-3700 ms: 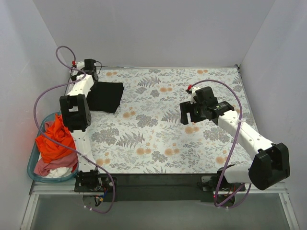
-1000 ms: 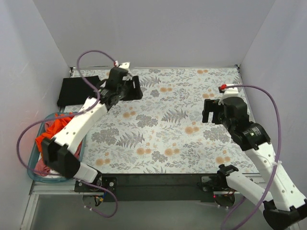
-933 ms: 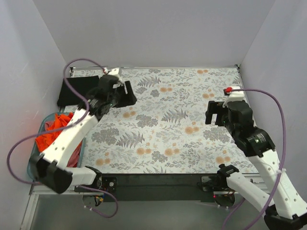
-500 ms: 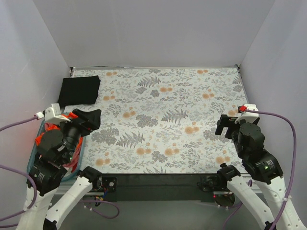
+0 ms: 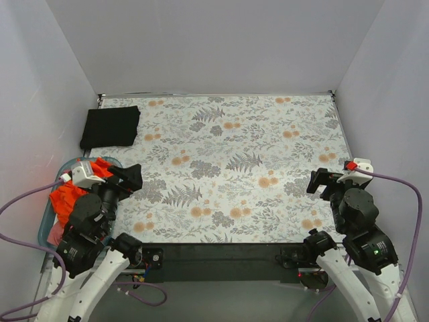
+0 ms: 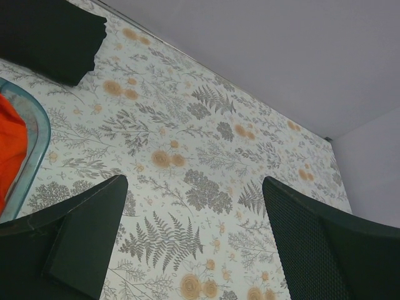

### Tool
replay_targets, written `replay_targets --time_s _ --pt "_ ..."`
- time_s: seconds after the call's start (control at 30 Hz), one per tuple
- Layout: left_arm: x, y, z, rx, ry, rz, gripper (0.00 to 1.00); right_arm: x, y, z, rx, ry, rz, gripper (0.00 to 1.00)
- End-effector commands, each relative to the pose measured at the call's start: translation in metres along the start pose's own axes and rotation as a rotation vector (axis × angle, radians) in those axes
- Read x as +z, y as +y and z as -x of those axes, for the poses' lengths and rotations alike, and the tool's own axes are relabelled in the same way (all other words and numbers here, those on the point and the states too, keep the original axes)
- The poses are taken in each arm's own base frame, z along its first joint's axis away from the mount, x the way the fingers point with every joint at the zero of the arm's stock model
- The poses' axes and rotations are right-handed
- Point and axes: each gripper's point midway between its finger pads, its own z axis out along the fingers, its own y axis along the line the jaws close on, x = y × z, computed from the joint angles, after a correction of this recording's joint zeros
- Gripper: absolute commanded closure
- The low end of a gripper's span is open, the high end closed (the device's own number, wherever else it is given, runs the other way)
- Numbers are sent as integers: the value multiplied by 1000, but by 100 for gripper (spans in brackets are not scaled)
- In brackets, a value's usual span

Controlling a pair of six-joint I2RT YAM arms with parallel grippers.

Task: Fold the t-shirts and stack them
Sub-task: Reset both grippers

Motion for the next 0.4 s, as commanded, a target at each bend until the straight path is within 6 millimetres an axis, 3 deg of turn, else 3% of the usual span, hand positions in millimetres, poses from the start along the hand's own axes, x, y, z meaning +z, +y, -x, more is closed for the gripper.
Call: replay_targets --time_s 0.0,0.37 --pt "4 2 1 -11 -27 7 11 1 -1 8 27 -49 -8 1" --pt "12 8 -21 -17 20 24 11 -1 5 9 36 -64 32 1"
